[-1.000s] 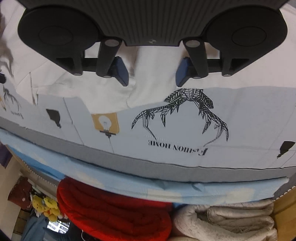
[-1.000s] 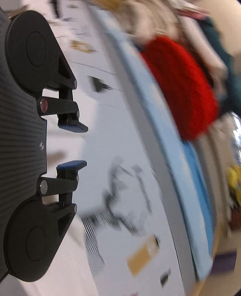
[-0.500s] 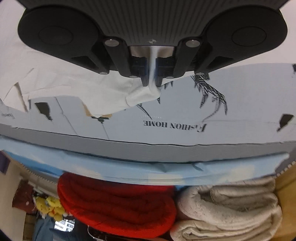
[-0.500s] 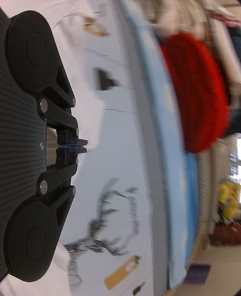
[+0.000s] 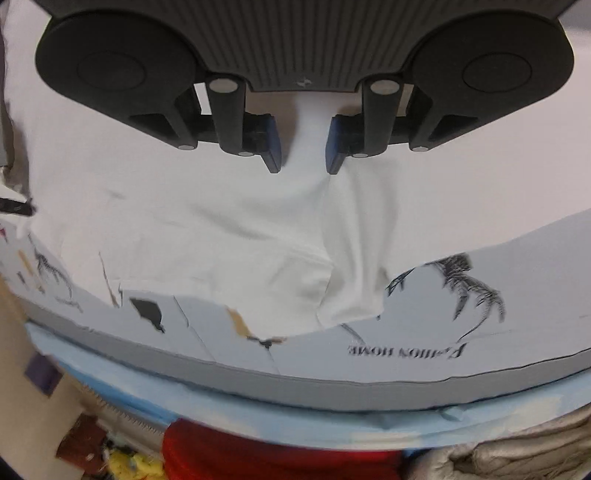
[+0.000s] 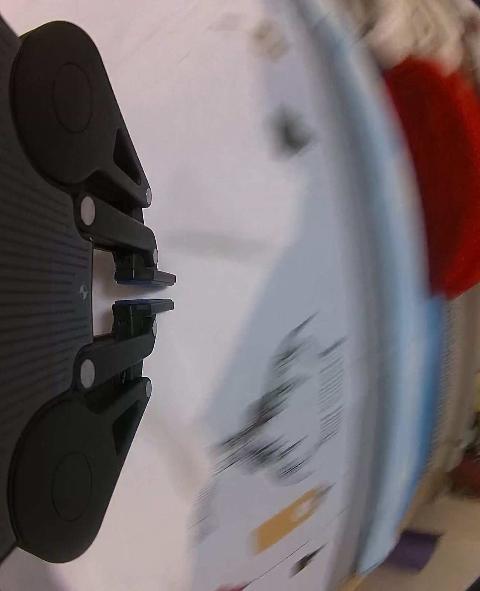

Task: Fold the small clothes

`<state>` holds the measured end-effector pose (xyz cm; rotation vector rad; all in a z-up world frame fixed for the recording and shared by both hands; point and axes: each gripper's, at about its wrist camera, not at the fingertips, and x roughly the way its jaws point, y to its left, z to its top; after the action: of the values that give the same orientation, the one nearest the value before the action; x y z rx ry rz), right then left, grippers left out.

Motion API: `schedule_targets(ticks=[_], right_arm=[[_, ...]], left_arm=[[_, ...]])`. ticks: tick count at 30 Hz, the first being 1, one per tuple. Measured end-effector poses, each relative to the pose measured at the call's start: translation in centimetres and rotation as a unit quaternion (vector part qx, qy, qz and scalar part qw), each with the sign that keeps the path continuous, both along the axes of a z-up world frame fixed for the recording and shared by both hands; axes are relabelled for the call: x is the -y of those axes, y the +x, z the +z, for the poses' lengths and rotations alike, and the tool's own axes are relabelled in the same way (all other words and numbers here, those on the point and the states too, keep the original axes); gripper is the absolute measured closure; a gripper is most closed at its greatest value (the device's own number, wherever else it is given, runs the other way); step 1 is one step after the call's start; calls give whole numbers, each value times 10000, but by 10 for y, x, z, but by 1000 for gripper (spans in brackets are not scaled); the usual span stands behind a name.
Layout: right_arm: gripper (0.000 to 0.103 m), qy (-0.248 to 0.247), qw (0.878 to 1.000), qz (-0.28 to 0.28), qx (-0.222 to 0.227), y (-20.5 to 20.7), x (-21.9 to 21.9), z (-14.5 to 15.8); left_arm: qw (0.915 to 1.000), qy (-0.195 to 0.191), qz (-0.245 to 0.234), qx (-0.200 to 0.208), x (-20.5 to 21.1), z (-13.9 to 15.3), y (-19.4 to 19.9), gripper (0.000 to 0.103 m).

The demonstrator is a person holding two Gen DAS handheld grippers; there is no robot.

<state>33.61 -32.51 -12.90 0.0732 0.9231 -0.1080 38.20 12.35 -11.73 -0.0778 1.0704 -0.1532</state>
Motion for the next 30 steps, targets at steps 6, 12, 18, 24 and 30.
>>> schedule_targets(ticks=[6,12,18,24,30], right_arm=[[87,243,9975,-308,596,-56,20,73],[83,521,9936,226,981,-153,6,132],[83,1181,9907,468,495,-267,-19,123],[83,1721,9825,640,-319,-336,-58,67],[82,1060,9798,1575,-633,-343,-97,39]], left_arm=[[9983,-58,-122,560,11,73,-55,69],[9964,-225,-271,777,20,117,-162,72],[9961,-757,-74,453,13,88,-290,76],[9974,-577,-385,-171,32,35,-352,76],[9929,243,-1146,-208,52,8,-358,72]])
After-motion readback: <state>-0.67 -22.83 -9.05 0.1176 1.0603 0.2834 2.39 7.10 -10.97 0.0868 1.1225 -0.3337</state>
